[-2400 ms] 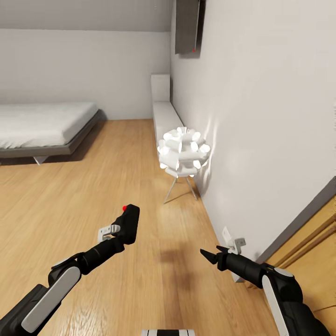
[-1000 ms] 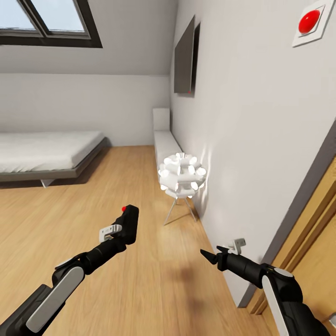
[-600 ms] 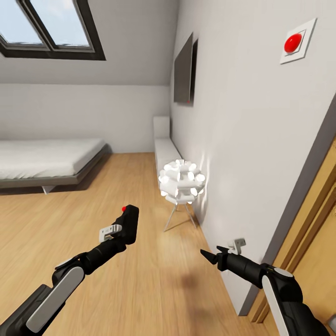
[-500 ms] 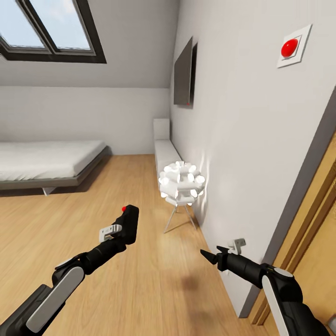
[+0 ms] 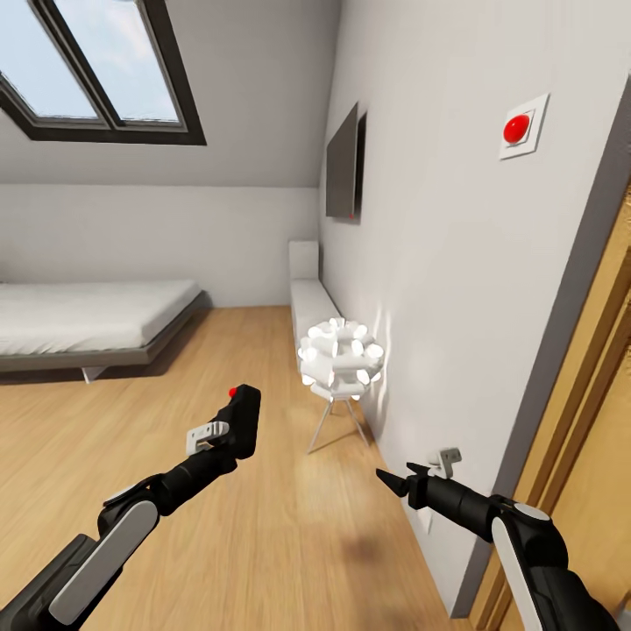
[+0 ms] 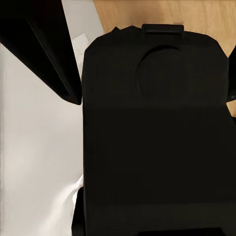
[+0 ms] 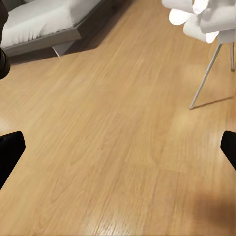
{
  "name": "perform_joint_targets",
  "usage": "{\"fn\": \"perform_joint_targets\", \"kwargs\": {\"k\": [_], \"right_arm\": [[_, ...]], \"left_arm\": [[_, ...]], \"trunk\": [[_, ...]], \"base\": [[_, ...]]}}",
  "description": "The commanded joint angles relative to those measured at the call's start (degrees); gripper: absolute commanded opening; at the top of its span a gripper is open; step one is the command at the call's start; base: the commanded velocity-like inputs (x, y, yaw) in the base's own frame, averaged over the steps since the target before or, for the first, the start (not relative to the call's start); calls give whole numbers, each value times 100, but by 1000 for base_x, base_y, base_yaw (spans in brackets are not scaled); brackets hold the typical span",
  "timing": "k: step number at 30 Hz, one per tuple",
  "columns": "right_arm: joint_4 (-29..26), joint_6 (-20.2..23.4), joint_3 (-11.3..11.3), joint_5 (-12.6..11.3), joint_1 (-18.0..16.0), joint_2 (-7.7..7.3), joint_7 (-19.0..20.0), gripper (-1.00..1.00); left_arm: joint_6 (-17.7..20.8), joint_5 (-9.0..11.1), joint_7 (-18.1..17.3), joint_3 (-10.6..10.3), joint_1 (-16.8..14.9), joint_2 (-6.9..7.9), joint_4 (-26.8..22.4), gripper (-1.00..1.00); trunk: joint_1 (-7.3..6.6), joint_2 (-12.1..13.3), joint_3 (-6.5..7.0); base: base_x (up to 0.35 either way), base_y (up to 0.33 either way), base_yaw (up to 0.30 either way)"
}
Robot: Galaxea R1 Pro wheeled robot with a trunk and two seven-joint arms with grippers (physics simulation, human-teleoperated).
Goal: Attach the digital camera to the camera tripod in the bedroom.
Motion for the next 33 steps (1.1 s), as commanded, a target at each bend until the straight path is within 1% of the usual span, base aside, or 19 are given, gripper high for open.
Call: {"fn": "perform_joint_targets", "kwargs": {"k": [1, 12, 33], "right_arm": [[-2, 48, -5, -44, -4, 0, 0, 100], [-2, 39, -4, -43, -4, 0, 8, 100], [-2, 38, -4, -43, -4, 0, 9, 100]], "left_arm": [[9, 52, 42, -10, -5, 5, -10, -100], [8, 64, 42, -10, -5, 5, -10, -100], [8, 62, 42, -10, -5, 5, -10, -100]], "trunk": [[-4, -1, 17], [-32, 14, 260], [-493, 856, 637]], "base": [[0, 0, 0], [0, 0, 0], [0, 0, 0]]}}
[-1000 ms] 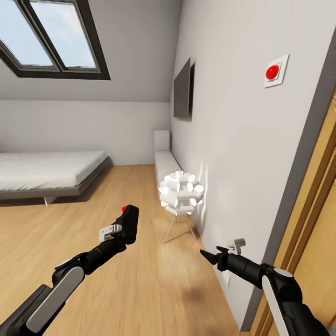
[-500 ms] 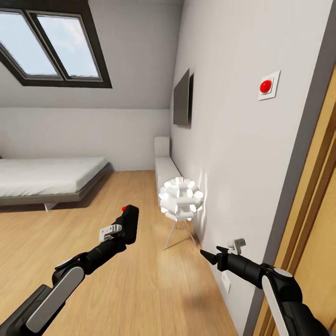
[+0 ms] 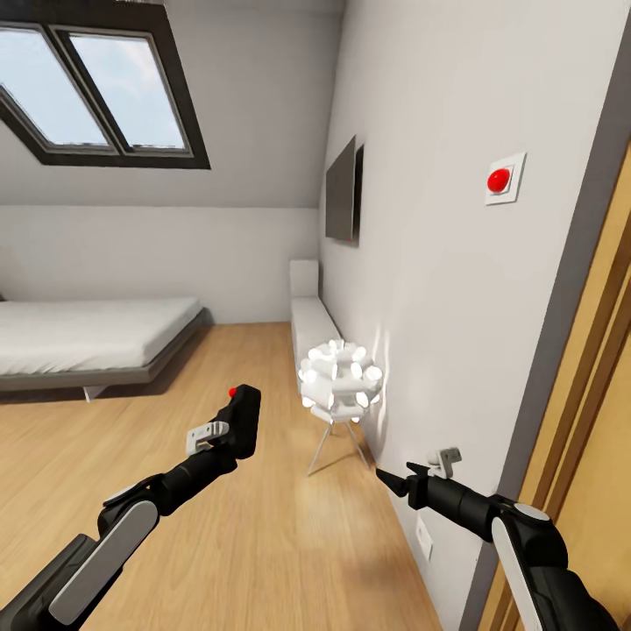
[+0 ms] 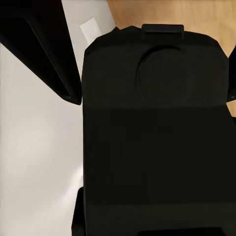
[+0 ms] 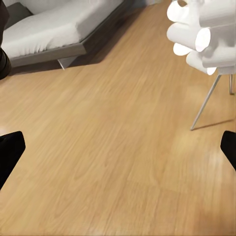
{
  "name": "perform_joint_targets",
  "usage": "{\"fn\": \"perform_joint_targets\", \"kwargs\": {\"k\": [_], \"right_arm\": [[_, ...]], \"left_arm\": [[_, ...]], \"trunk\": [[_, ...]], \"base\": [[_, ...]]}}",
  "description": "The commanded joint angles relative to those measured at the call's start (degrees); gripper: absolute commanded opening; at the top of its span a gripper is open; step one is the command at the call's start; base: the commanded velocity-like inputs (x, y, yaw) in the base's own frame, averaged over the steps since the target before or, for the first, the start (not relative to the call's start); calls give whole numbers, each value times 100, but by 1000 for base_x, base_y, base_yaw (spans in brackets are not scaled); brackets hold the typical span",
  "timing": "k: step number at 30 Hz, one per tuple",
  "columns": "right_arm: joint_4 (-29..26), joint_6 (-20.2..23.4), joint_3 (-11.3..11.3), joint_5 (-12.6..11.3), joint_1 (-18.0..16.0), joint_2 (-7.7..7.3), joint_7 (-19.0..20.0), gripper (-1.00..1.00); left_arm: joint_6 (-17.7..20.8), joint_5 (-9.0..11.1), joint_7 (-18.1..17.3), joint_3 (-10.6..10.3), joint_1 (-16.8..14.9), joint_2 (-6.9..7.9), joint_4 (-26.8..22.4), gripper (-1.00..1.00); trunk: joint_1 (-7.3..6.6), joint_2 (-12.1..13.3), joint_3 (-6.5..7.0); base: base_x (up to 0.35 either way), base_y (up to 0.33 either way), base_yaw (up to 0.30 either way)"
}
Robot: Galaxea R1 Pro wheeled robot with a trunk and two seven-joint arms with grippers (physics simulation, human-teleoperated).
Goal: Attach the digital camera to the camera tripod in the bedroom.
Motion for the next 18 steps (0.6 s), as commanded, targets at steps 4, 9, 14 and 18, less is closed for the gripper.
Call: {"fn": "perform_joint_targets", "kwargs": {"k": [4, 9, 14, 18], "right_arm": [[-2, 49, -5, -45, -4, 0, 0, 100], [-2, 49, -5, -45, -4, -3, 0, 100], [-2, 56, -5, -45, -4, -8, 9, 100], [-2, 57, -5, -45, -4, -9, 15, 100]], "left_arm": [[9, 52, 42, -10, -5, 5, -10, -100], [9, 67, 42, -10, -5, 5, -10, -100], [9, 71, 42, -10, -5, 5, -10, -100], [9, 63, 42, -10, -5, 5, -10, -100]], "trunk": [[-90, 159, 66], [-199, 359, 155], [-309, 560, 245], [-397, 720, 317]], "base": [[0, 0, 0], [0, 0, 0], [0, 0, 0], [0, 0, 0]]}}
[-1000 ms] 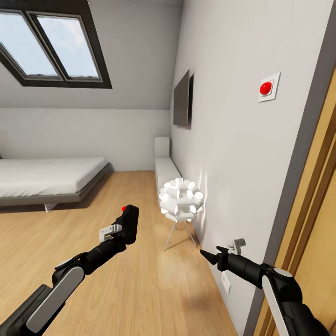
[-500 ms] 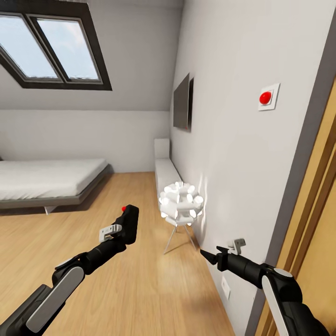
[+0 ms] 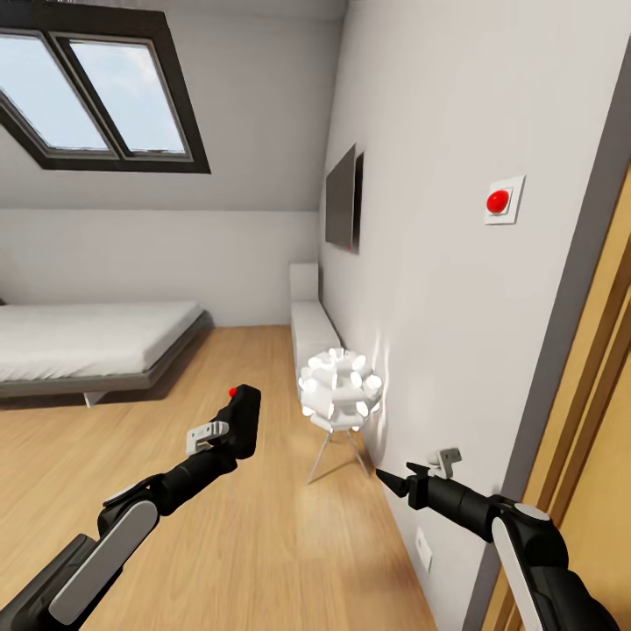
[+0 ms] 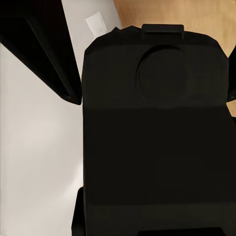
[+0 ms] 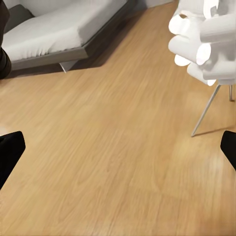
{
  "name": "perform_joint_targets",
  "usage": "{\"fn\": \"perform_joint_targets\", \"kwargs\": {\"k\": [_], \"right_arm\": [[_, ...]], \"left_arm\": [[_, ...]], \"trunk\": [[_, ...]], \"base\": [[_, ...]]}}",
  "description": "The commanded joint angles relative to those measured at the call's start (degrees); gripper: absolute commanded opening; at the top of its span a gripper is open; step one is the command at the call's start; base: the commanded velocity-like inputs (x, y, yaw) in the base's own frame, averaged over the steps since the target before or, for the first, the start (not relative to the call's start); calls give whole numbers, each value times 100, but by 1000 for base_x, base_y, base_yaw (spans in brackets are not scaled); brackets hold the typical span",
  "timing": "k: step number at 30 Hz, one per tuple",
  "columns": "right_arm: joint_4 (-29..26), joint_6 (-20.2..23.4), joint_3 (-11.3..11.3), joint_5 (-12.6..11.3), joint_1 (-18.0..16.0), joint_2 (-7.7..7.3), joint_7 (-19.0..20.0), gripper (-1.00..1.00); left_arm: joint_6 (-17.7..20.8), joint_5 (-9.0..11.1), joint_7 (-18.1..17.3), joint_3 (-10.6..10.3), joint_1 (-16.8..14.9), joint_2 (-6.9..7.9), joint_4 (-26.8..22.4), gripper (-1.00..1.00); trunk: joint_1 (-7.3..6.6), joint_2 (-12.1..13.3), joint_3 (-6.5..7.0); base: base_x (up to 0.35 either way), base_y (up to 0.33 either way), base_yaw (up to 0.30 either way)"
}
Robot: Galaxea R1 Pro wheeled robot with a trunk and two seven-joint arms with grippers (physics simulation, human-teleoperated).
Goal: Attach the digital camera to the camera tripod in the bedroom.
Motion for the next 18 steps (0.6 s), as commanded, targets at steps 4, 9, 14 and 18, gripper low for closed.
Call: {"fn": "perform_joint_targets", "kwargs": {"k": [4, 9, 14, 18], "right_arm": [[-2, 56, -5, -52, -4, -2, 1, 100], [-2, 57, -5, -53, -4, -4, 2, 100], [-2, 52, -5, -54, -4, -1, 2, 100], [-2, 50, -5, -51, -4, 0, 2, 100]], "left_arm": [[9, 51, 41, -10, -5, 5, -10, -100], [9, 52, 41, -10, -5, 5, -10, -100], [9, 67, 41, -10, -5, 5, -10, -100], [9, 74, 41, -10, -4, 5, -10, -100]], "trunk": [[-89, 159, 66], [-199, 359, 155], [-309, 560, 245], [-397, 720, 317]], "base": [[0, 0, 0], [0, 0, 0], [0, 0, 0], [0, 0, 0]]}}
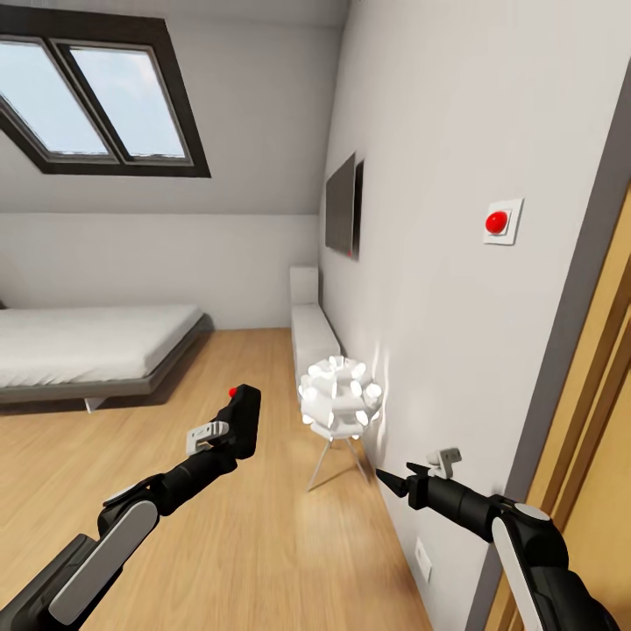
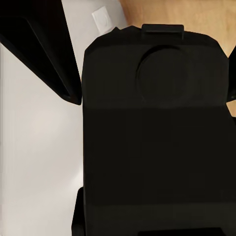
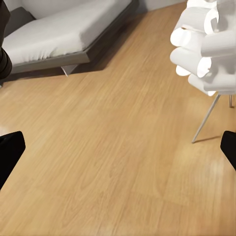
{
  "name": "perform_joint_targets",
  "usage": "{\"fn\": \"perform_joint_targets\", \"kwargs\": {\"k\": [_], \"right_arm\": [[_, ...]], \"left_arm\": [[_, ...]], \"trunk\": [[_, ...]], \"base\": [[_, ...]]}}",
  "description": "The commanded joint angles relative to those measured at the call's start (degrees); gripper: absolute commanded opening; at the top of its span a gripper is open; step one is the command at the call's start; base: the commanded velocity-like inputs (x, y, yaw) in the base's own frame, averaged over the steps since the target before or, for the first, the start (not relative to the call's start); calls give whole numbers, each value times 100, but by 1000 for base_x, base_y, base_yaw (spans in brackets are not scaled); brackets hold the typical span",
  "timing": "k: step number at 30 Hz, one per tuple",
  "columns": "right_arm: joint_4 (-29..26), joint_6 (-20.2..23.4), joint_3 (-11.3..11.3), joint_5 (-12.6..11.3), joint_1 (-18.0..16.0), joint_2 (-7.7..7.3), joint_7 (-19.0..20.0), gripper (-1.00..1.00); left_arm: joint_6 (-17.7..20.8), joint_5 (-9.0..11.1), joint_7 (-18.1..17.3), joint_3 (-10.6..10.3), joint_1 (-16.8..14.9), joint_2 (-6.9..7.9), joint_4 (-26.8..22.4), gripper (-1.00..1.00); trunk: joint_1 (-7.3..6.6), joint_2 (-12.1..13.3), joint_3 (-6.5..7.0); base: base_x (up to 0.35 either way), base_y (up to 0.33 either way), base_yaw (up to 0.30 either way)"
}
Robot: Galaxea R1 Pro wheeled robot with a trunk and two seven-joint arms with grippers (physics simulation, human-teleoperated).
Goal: Attach the digital camera to the camera tripod in the bedroom.
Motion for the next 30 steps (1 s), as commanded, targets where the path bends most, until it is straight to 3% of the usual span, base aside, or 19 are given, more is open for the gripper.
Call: {"fn": "perform_joint_targets", "kwargs": {"k": [1, 30], "right_arm": [[-2, 48, -5, -46, -4, 0, -1, 100], [-2, 48, -5, -39, -4, 0, -7, 100]], "left_arm": [[9, 53, 41, -10, -6, 5, -10, -100], [2, 65, 41, 1, -7, 5, -10, -100]], "trunk": [[-23, 38, 12], [-660, 1201, 532]], "base": [[0, 0, 0], [0, 0, 0]]}}
